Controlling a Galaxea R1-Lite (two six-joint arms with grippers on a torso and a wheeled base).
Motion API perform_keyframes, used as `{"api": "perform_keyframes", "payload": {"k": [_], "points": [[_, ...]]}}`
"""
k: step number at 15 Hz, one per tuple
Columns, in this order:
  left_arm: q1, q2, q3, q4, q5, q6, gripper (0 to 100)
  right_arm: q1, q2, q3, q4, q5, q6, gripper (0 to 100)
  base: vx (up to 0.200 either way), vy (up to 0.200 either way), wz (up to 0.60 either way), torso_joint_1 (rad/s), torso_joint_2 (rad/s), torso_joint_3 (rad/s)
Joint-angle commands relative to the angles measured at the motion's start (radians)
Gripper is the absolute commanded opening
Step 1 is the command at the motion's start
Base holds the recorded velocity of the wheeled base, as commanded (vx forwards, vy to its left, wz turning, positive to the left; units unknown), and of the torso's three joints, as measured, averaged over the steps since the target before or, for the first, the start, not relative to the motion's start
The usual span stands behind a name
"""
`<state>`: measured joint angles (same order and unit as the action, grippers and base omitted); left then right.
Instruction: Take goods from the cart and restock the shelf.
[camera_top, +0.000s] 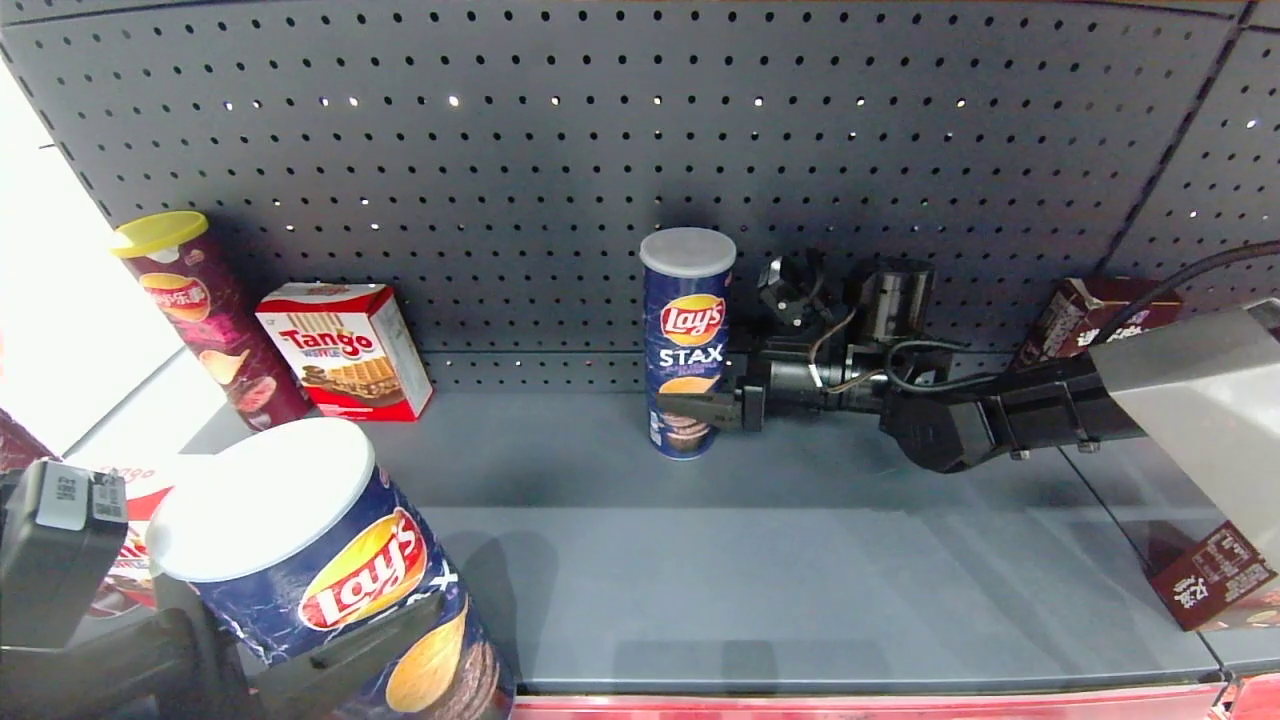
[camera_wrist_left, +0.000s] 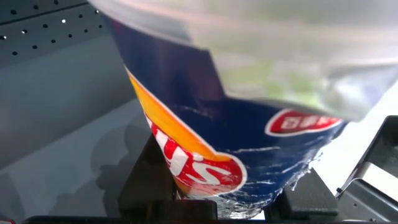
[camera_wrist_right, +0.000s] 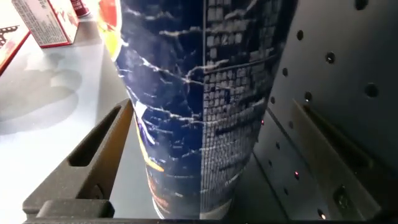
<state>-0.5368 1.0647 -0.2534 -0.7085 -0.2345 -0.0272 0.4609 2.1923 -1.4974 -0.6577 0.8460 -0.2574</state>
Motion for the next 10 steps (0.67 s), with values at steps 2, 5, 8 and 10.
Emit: {"api": "perform_keyframes", "payload": {"k": [2,5,8,10], "points": [[0.0,0.001,-0.023,-0.003,0.0,0.0,0,0.005,0.021,-0.026,0.0,-0.001,0.001,100,0.0,0.0,0.0,0.0,0.0,0.0],[0.0,0.001,-0.024,-0.002,0.0,0.0,0,0.007,0.04,-0.038,-0.007,0.01,0.001,100,0.0,0.0,0.0,0.0,0.0,0.0],[0.001,0.001,-0.021,-0.002,0.0,0.0,0,0.007,0.035,-0.033,-0.01,0.007,0.003,0,0.0,0.0,0.0,0.0,0.0,0.0],[0.001,0.001,-0.017,-0.002,0.001,0.0,0,0.007,0.03,-0.032,-0.01,0.007,0.003,0,0.0,0.0,0.0,0.0,0.0,0.0]]}}
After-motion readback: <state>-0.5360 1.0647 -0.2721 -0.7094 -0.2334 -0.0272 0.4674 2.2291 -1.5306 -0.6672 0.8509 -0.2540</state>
